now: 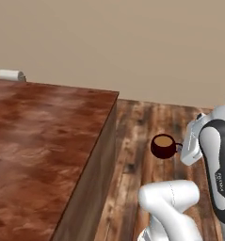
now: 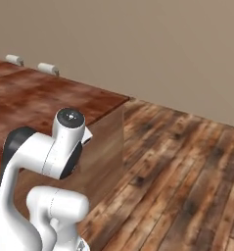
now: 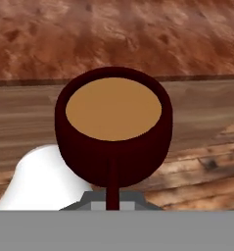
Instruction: Pick up the brewed coffee from the coffee machine and place it next to the breakfast plate on the dining counter.
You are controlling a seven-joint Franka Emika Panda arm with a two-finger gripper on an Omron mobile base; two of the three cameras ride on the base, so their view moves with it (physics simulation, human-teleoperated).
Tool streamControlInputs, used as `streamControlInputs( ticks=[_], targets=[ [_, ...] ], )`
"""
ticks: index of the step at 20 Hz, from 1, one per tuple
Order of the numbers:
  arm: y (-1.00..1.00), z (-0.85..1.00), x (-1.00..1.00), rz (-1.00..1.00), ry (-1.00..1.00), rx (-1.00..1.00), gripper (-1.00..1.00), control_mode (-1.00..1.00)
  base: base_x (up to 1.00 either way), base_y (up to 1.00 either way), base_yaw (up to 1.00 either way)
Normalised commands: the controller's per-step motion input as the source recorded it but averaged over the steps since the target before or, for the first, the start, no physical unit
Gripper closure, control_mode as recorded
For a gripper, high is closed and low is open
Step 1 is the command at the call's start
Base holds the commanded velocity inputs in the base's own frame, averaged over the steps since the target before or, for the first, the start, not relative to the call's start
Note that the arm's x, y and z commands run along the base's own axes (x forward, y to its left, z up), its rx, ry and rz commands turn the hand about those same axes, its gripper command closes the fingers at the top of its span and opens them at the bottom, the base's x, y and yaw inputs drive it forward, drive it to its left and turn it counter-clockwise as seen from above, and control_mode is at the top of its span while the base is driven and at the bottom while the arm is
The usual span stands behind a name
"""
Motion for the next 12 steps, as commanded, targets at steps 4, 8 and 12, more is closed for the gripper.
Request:
streamControlInputs(
  ticks=[4,8,12],
  targets=[
    [0.0,0.0,0.0,0.0,0.0,0.0,1.0,1.0,1.0,-0.92,0.37],
    [0.0,0.0,0.0,0.0,0.0,0.0,1.0,1.0,1.0,-0.96,0.31],
    [0.0,0.0,0.0,0.0,0.0,0.0,1.0,1.0,1.0,-1.0,0.26]
  ],
)
